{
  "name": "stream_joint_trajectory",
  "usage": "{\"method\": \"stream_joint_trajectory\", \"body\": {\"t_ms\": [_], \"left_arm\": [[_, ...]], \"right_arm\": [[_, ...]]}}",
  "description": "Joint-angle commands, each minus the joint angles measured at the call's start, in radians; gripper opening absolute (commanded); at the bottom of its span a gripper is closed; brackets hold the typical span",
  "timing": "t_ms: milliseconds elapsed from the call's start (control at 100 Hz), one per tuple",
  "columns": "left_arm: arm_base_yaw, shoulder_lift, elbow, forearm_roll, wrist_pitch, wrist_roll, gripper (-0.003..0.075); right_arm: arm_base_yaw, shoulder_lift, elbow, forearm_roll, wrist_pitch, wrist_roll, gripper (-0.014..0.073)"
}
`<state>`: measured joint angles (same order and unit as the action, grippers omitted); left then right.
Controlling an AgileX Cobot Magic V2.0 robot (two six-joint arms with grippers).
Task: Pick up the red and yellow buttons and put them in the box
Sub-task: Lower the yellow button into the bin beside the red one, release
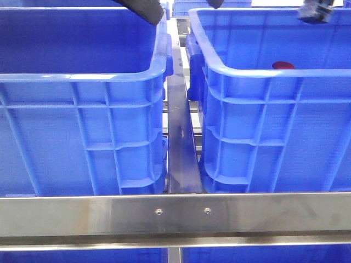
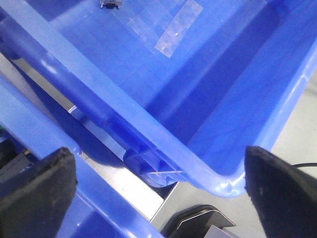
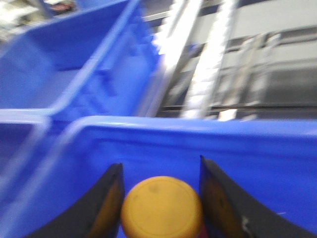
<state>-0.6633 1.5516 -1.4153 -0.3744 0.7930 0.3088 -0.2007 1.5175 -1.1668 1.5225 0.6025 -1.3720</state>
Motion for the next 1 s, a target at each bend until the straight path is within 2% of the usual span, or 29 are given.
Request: {"method": "stream_joint_trajectory", "body": {"t_ms": [0,120,260,650,990], "left_arm": [[-0.008,-0.046,-0.032,-0.03,-0.046,-0.001,0.0638],[-0.008,-0.046,-0.032,-0.03,-0.046,-0.001,0.0638],[-0.008,-0.046,-0.032,-0.03,-0.04,-0.001,0.0638],[-0.008,-0.046,-0.032,-0.03,-0.039,-0.001,0.0638],[-0.008,-0.046,-0.032,-0.03,-0.039,-0.001,0.0638]], "right_arm": [[-0.006,-0.031,-0.034,0.039,-0.094,-0.1,0.0192],[-0.006,0.008,-0.034,0.04,-0.202,-0.127,0.0192],[-0.006,0.075,-0.041,0.042,-0.244,-0.135,0.0192],[-0.006,0.293,-0.218,0.045,-0.253,-0.158,0.0192],[-0.006,0.374,-0.229,0.045,-0.252,-0.164,0.0192]]}}
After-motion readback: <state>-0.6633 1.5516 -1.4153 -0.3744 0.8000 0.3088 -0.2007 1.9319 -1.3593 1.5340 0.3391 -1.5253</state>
